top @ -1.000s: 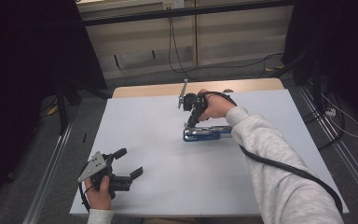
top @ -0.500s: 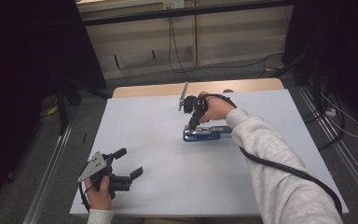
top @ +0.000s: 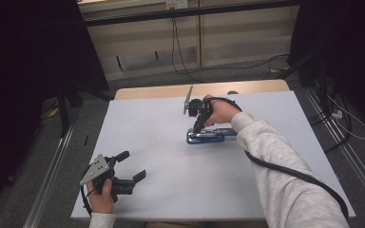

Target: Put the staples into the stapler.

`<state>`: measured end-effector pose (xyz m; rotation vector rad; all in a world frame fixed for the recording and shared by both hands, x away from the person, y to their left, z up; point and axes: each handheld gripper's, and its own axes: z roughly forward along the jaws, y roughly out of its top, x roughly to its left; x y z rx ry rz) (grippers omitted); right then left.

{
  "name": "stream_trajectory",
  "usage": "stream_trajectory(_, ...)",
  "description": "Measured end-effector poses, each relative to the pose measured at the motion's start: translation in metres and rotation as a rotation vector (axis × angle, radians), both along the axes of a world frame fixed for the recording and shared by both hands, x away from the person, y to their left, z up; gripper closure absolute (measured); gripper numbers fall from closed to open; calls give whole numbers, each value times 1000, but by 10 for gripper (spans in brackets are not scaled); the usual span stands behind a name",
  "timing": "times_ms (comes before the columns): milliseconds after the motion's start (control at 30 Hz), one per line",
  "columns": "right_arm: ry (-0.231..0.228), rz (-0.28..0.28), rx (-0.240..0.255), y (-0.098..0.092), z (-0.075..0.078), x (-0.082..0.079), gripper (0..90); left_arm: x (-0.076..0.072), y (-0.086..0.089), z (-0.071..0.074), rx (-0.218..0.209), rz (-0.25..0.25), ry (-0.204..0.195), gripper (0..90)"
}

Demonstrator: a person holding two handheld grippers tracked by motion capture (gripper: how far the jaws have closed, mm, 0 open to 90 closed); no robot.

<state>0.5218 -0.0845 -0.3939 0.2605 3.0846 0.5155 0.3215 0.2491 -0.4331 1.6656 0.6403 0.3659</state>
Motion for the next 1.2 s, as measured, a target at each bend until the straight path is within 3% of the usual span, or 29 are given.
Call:
stream_trajectory(567,8,-10,-11,3,-3,-1,780,0,0,-1,5,-10,10,18)
stream_trajectory(767,-8,-22,7,2,-4,-1,699,1,-1,-1,5,-8,13,18)
stream_trajectory(1033,-17,-104,122,-23,4,-6,603,3,-3,-1,7,-14,19,18)
stream_trajectory(1067,-36,-143,163,-36,5,-7,556,5,-5,-1,16,-18,31,18)
stream_trajectory(1133,-32,-178,220,-50,6,-9,549,7,-9,1,22,-20,42,18)
stream_trajectory(1200,-44,-222,250,-63,5,-11,505,10,-13,3,25,-22,57,19)
